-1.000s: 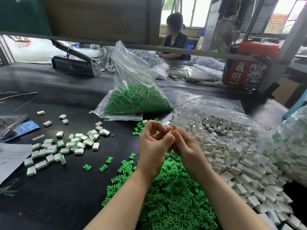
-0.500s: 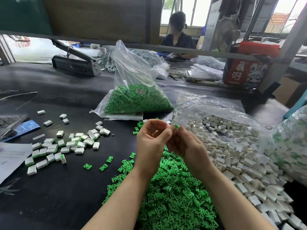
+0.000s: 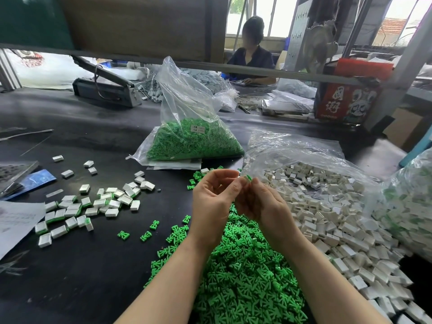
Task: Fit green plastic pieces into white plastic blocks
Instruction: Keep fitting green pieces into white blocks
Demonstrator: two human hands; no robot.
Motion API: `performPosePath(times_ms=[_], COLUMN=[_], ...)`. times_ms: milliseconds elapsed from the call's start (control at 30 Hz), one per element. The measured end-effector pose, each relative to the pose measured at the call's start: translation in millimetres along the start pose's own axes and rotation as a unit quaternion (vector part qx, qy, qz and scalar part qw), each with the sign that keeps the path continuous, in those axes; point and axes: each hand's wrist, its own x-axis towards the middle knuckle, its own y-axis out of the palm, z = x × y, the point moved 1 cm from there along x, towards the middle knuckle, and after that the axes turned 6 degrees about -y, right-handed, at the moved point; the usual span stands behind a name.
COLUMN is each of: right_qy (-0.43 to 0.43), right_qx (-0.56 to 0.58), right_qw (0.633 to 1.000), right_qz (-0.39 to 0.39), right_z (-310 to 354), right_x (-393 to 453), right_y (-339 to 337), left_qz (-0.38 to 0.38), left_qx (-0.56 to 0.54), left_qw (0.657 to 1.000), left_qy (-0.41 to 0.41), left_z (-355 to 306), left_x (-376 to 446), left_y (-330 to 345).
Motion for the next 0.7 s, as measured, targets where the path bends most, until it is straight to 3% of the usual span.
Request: performPosePath(times_ms=[100,167,267,367,533,700], right_qy=[-0.001,0.000,0.014,0.027,0.057,0.084], right_qx=[-0.074,-0.138,-0.187,-0.227,-0.330,-0.406], right_qw=[0.997,0.990,0.982,0.974,0.941,0.908], right_qz=[0.002,0.004,0.004,0.011,0.041,0.050], right_z=[1.0,2.7,2.4,1.1,0.0,1.1], right_x=[1.9,2.9,3.1,3.2,3.2,5.4], right_y=[-0.8,-2.2,-7.8,-10.2,-14.7,-21.3], left_qz=[-0.020,-0.079,-0.210,-0.304,-0.337,-0.314], left_qx=[0.071,0.139,0.278,0.351,0.529,0.596], left_qw=[0.997,0.987,0.937,0.886,0.777,0.732], left_qy=[-0.006,-0.008,0.002,0.005,-0.049,-0.101], left_z=[-3.5,-8.4,-16.4,-22.6,-25.3,-26.7], left_x=[7.1,15.2,25.6,30.5,29.0,26.7], left_y=[-10.1,-27.3,-62.8,-92.5,-114.9,-119.0])
